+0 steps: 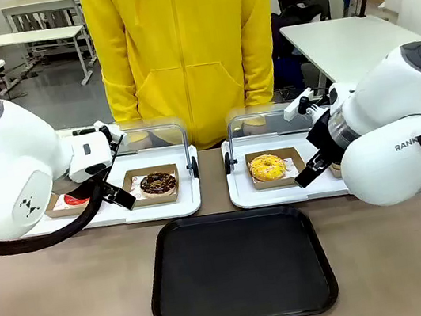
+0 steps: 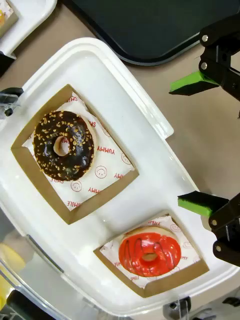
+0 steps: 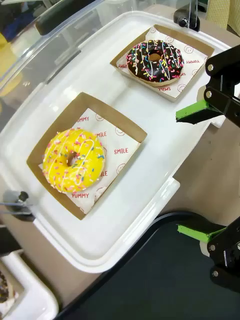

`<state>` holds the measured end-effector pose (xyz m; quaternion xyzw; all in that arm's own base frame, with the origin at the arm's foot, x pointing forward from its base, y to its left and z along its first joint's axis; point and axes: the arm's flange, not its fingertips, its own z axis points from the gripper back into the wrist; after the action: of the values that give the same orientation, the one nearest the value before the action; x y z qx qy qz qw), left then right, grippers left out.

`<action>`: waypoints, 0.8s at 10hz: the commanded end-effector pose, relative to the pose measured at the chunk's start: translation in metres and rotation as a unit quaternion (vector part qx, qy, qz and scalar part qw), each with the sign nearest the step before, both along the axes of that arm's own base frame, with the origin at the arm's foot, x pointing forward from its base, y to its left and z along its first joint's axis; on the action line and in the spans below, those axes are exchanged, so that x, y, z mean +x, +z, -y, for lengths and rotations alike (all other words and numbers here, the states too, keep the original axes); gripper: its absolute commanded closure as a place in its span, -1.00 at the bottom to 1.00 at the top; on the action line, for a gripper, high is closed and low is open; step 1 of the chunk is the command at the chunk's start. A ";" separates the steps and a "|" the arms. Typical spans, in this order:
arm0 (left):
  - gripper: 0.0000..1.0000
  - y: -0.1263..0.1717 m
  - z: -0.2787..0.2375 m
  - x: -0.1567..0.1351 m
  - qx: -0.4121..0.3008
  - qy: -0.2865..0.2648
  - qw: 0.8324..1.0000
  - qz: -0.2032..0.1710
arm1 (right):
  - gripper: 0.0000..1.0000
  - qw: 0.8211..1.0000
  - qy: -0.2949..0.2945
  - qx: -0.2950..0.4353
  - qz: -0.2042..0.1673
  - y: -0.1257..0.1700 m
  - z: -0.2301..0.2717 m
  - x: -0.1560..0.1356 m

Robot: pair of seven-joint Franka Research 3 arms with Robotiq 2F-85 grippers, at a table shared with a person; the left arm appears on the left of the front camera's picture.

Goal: Move the first donut from the left to the tray.
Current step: Pick up the Paper togo box containing the Donut indicated by the person and place it on the Handle tray.

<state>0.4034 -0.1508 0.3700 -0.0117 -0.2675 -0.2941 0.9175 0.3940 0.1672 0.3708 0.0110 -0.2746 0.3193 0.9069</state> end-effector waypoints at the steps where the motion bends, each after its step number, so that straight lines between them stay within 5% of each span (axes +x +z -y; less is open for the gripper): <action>1: -1.00 0.000 0.000 0.000 0.000 0.000 1.000 0.000 | -1.00 1.000 0.000 0.000 0.000 0.000 0.000 0.000; 8: -1.00 0.000 0.000 0.000 0.000 0.000 1.000 0.000 | -1.00 1.000 0.000 0.000 0.000 0.000 0.000 0.000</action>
<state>0.4034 -0.1507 0.3700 -0.0118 -0.2675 -0.2938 0.9176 0.3939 0.1673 0.3708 0.0108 -0.2746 0.3195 0.9069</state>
